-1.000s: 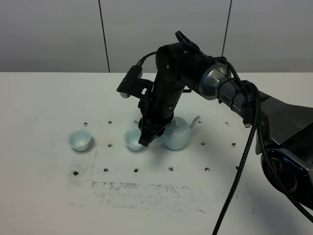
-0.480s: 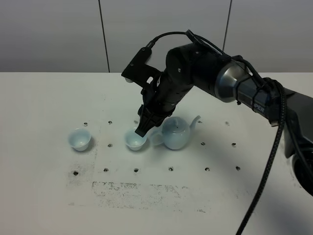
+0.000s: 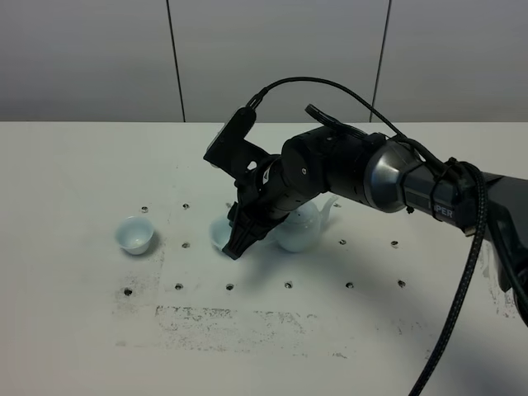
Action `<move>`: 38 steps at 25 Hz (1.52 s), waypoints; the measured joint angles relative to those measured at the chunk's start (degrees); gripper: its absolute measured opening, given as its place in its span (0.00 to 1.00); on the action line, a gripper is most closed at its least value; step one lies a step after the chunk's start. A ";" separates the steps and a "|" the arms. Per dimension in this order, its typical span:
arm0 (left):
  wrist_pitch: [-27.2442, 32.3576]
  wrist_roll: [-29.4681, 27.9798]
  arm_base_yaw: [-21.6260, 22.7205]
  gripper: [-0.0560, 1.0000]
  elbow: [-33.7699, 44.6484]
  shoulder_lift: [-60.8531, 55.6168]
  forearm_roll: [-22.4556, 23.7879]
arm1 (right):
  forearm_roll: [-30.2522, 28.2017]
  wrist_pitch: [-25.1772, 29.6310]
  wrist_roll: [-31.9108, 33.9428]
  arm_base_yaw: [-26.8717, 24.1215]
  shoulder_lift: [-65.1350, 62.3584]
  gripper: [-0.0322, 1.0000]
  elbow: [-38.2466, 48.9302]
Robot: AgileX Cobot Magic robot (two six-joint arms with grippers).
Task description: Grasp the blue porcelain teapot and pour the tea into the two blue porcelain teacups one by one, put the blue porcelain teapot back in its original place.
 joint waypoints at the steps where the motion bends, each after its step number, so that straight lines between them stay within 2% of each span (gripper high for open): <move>1: 0.00 0.00 0.00 0.33 0.00 0.00 0.00 | -0.02 0.16 0.00 0.07 0.00 0.39 0.28; 11: 0.00 0.00 0.00 0.33 0.00 0.00 0.00 | -1.44 2.23 0.02 0.07 0.00 0.35 0.62; 29: 0.00 0.00 0.00 0.33 0.00 0.00 0.00 | -2.66 18.13 -0.90 0.01 -0.26 0.35 0.62; 38: 0.00 0.00 0.00 0.33 0.00 0.00 0.00 | -5.30 23.52 -0.61 -0.30 -0.83 0.35 0.62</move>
